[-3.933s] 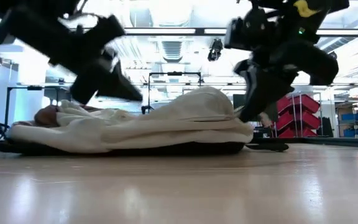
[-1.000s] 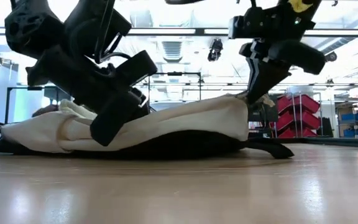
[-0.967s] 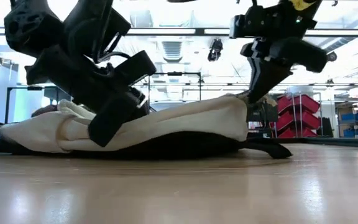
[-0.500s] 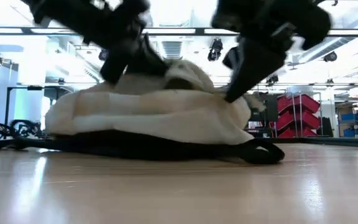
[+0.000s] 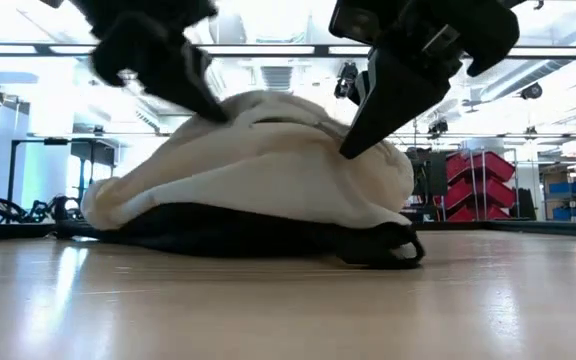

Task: Unpack backpack
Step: Open the white backpack

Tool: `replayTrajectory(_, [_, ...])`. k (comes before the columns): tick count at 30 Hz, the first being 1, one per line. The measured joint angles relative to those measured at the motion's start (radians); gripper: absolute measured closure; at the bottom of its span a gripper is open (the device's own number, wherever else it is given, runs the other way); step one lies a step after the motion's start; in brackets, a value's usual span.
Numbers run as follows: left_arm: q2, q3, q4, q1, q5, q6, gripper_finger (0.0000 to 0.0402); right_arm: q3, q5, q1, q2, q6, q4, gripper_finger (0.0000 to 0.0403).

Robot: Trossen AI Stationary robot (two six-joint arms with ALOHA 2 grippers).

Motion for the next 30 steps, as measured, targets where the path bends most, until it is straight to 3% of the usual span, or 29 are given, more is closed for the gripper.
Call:
replayTrajectory(5, [-0.004,0.018,-0.139,-0.019,0.166,-0.191,0.0281,0.002,0.004,-0.001,-0.001,-0.001,-0.001,0.0403])
replayTrajectory(8, [-0.006,0.060,-0.173,-0.059,0.194,-0.249,0.0258,0.011,0.006,-0.001,-0.002,-0.003,-0.005,0.0403])
replayTrajectory(11, [-0.007,0.081,-0.028,-0.125,0.122,-0.190,0.0244,0.017,0.006,0.000,-0.002,-0.011,0.000,0.0403])
replayTrajectory(16, [0.064,0.030,0.505,-0.200,0.061,0.115,0.0242,0.017,0.006,0.000,-0.002,-0.011,0.001,0.0403])
replayTrajectory(18, [0.128,0.016,0.640,-0.191,0.046,0.167,0.0248,0.017,0.006,0.000,-0.002,-0.011,0.001,0.0403])
replayTrajectory(23, [0.309,-0.007,0.661,-0.140,-0.118,0.119,0.0269,0.018,0.007,0.018,-0.027,-0.007,-0.071,0.0403])
replayTrajectory(30, [0.520,-0.013,0.685,-0.099,-0.041,-0.042,0.0294,0.018,0.060,0.019,-0.123,-0.009,-0.225,0.0403])
